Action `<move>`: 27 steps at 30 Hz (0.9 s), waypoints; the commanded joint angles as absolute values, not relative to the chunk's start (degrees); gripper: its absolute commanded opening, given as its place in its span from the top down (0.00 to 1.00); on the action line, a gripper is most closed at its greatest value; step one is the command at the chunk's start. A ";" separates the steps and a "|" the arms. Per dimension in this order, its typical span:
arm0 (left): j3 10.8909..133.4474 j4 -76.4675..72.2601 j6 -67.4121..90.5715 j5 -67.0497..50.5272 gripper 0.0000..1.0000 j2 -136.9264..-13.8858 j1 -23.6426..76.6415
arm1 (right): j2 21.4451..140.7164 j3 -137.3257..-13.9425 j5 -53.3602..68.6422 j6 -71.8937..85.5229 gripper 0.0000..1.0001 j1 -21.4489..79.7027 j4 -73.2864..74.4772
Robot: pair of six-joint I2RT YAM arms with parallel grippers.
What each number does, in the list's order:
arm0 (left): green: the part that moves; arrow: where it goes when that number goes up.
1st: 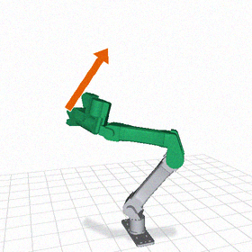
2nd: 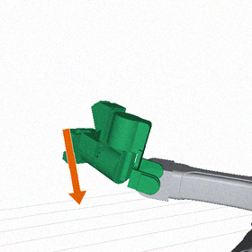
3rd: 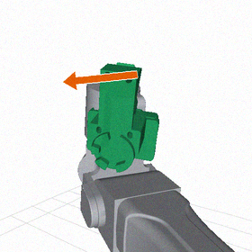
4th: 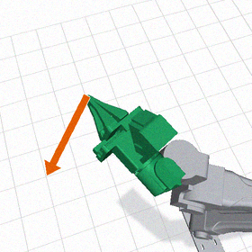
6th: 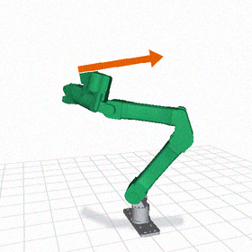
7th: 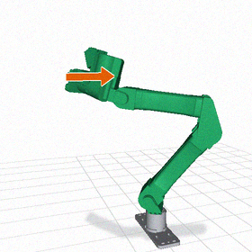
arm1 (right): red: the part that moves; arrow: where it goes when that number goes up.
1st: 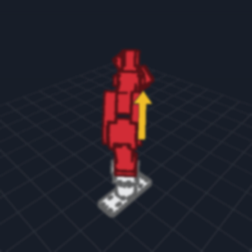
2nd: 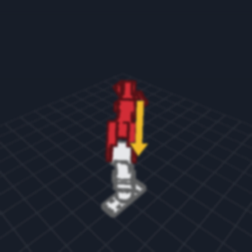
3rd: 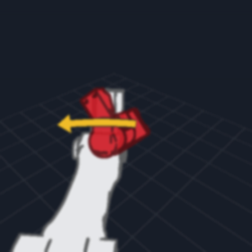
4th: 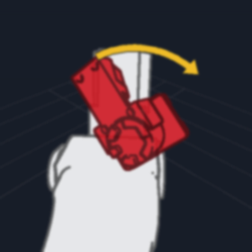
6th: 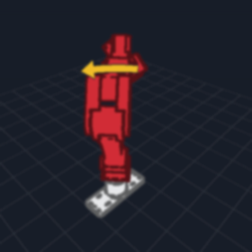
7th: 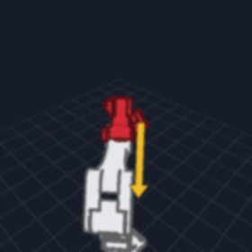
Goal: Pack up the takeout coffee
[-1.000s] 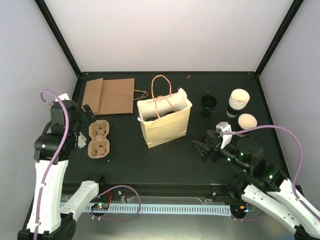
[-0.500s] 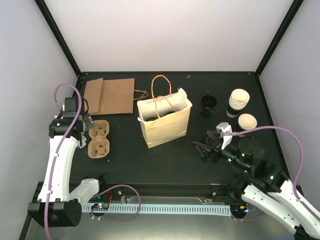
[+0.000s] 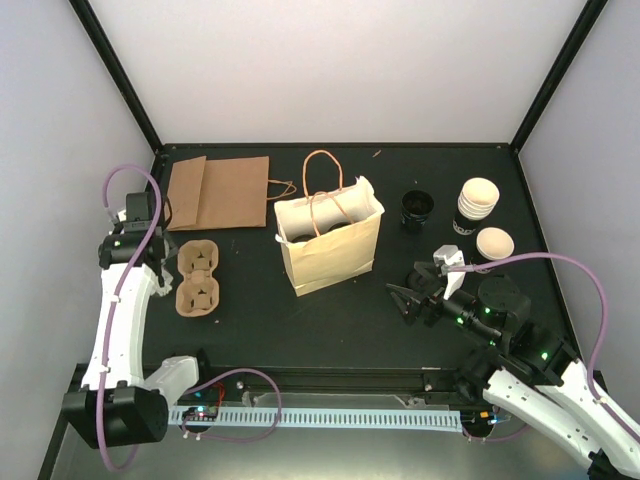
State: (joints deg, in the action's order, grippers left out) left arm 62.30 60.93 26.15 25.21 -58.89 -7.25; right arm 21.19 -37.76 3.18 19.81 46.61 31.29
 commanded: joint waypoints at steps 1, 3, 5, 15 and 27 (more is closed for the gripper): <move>62.13 58.72 25.93 25.56 0.71 -59.34 -8.37 | 20.39 -37.88 3.36 19.69 0.00 46.75 30.32; 62.42 58.91 25.84 25.35 0.76 -59.49 -8.50 | 20.46 -37.88 3.21 19.76 0.00 46.76 30.29; 62.72 59.20 25.86 25.18 0.80 -59.63 -8.58 | 20.35 -37.88 3.12 19.78 0.00 46.69 30.34; 68.73 65.07 27.04 24.15 0.98 -58.29 -8.65 | 20.57 -37.84 2.99 20.04 0.00 46.70 30.41; 83.99 73.94 28.01 17.35 0.98 -51.98 -8.57 | 21.52 -37.71 2.99 19.99 0.00 46.75 30.06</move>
State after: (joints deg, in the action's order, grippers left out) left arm 77.80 69.56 27.31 21.45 -54.02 -8.25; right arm 21.30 -37.76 3.16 19.84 46.61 31.29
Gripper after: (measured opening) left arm 0.022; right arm 0.999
